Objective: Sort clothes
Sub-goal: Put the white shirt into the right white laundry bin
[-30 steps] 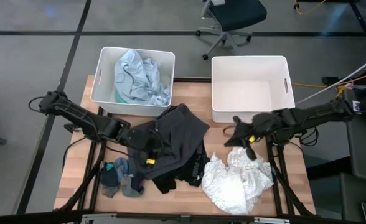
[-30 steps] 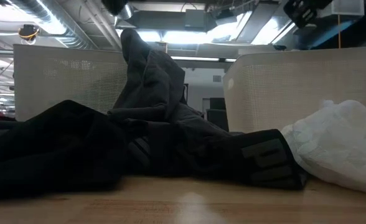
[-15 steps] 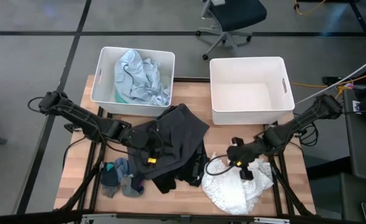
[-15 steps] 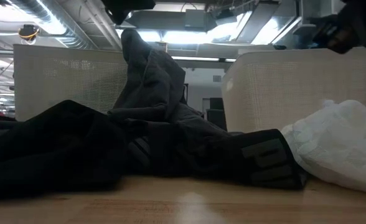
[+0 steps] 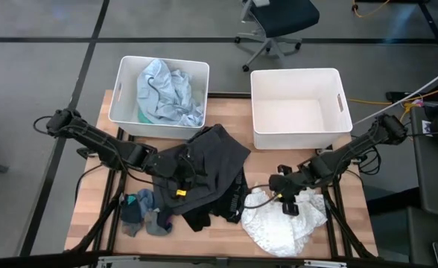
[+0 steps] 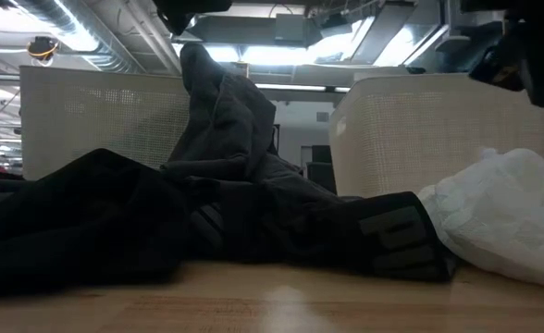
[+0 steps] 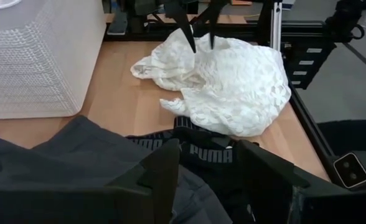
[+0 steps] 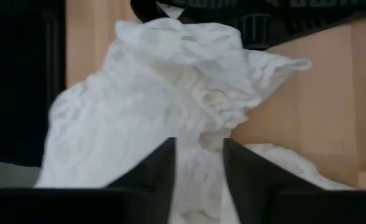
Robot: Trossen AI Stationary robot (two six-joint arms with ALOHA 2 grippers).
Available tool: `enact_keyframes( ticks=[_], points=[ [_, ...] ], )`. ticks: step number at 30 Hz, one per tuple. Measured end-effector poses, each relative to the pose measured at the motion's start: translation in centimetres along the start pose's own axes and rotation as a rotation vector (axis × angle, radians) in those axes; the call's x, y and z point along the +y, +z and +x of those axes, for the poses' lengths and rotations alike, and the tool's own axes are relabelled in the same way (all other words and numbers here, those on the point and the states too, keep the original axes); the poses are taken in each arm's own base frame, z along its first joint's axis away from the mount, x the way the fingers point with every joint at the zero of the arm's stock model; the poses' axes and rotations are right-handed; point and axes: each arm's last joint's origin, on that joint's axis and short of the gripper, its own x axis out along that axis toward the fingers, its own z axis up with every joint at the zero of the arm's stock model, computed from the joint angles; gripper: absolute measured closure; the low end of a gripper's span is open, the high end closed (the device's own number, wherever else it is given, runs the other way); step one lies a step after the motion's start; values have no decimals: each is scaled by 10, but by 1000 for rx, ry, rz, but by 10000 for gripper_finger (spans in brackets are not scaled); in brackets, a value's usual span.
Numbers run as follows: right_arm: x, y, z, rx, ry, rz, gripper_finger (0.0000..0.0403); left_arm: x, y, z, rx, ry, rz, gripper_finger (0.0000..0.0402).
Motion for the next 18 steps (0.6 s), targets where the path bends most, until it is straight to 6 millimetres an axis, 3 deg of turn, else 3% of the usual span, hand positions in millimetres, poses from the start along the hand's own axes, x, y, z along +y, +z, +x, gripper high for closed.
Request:
enact_keyframes(
  ticks=[5,9,13,18],
  points=[
    [18,-15,1,-14,-50,-32,141,0,0,0,0,0,-5,247],
    [27,-24,5,-5,-71,13,75,0,0,0,0,0,-14,247],
    [33,-30,17,-31,-167,-6,45,0,0,0,1,1,-23,247],
    [36,-36,41,15,-271,-47,43,0,0,0,3,1,-27,247]
  ],
)
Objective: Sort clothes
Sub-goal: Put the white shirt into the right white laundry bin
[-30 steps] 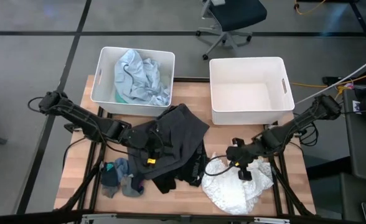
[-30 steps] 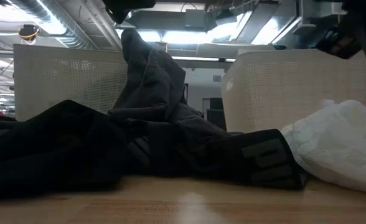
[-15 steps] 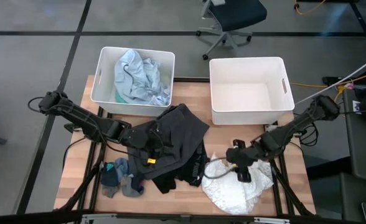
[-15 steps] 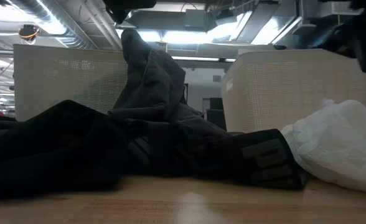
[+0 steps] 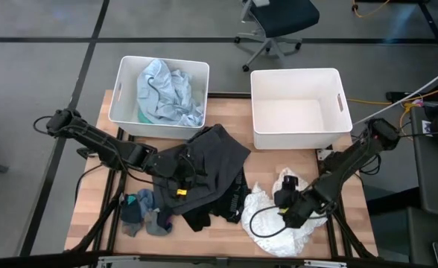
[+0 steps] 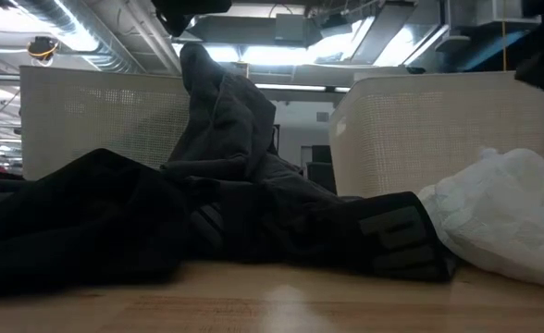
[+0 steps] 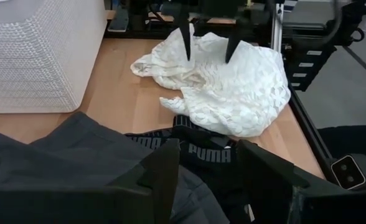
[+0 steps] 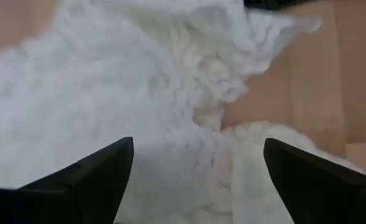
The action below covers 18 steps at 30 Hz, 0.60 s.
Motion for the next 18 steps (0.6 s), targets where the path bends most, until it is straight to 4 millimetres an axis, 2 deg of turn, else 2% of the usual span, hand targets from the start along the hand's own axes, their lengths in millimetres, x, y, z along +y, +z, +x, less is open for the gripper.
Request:
enact_keyframes(
  ticks=[9,18],
  points=[
    [-6,-17,30,239,-217,76,56,0,0,0,0,0,-7,247],
    [-15,-29,61,254,-210,108,57,0,0,0,-1,0,-19,247]
  ],
)
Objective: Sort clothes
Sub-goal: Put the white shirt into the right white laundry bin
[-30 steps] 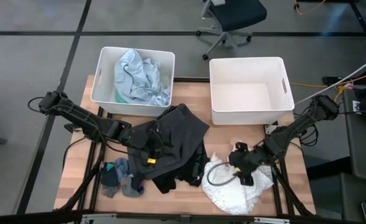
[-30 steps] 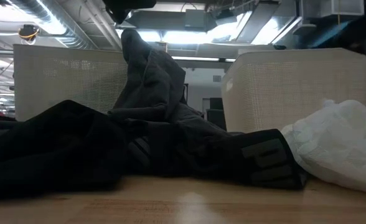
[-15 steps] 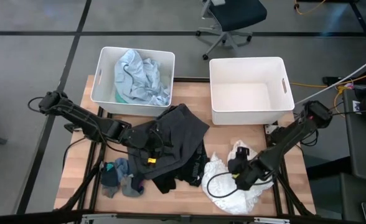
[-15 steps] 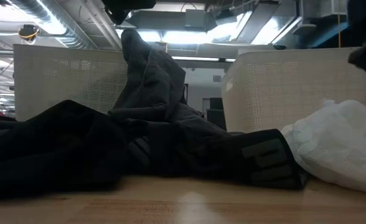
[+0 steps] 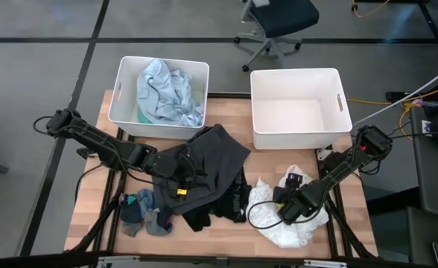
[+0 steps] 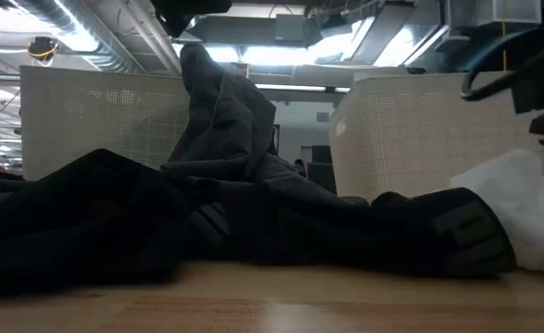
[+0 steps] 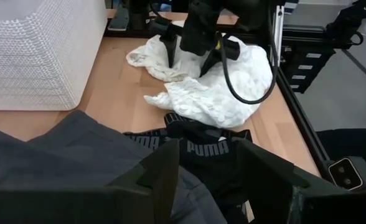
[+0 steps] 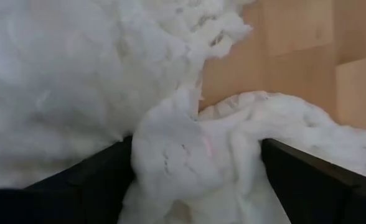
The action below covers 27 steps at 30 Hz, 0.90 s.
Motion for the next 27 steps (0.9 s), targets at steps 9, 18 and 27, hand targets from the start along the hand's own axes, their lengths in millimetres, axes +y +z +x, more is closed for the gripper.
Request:
enact_keyframes(
  ticks=[9,18,27],
  points=[
    [-5,3,10,-5,41,32,132,-1,0,0,1,-2,-7,247],
    [0,5,10,-24,105,-12,301,-1,0,0,2,-2,13,247],
    [1,6,11,-25,114,-83,347,-1,0,0,3,-2,14,247]
  ],
)
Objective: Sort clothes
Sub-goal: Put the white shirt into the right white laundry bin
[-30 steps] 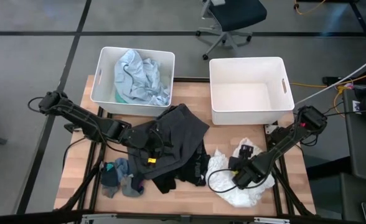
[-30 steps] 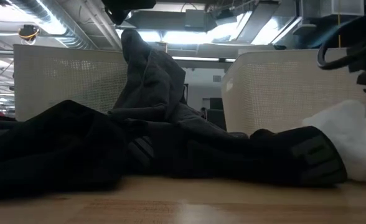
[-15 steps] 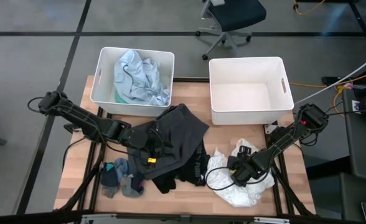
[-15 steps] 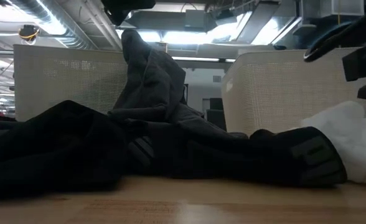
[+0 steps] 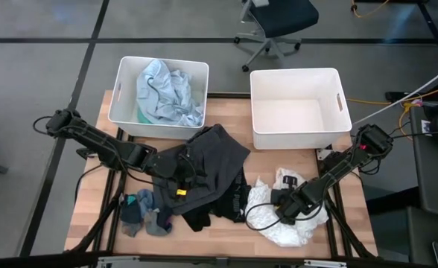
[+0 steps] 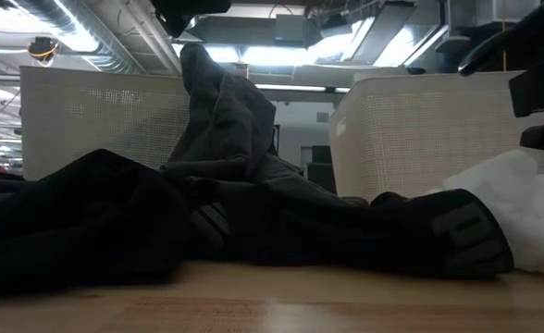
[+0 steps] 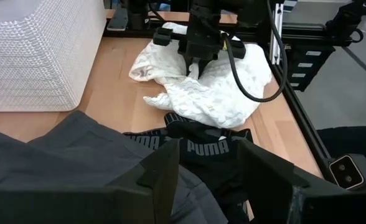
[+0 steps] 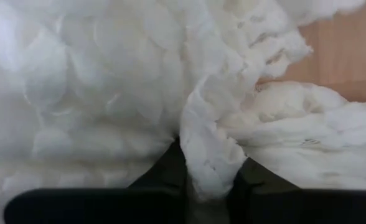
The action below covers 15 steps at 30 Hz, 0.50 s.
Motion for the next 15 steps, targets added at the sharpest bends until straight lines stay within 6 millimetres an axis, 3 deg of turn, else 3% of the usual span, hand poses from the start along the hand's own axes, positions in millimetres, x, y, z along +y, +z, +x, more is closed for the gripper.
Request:
enact_keyframes(
  ticks=[6,15],
  points=[
    [4,4,-9,0,81,-80,349,0,0,0,0,0,-1,247],
    [-1,8,-52,-162,157,-112,350,0,0,0,3,1,-18,247]
  ],
)
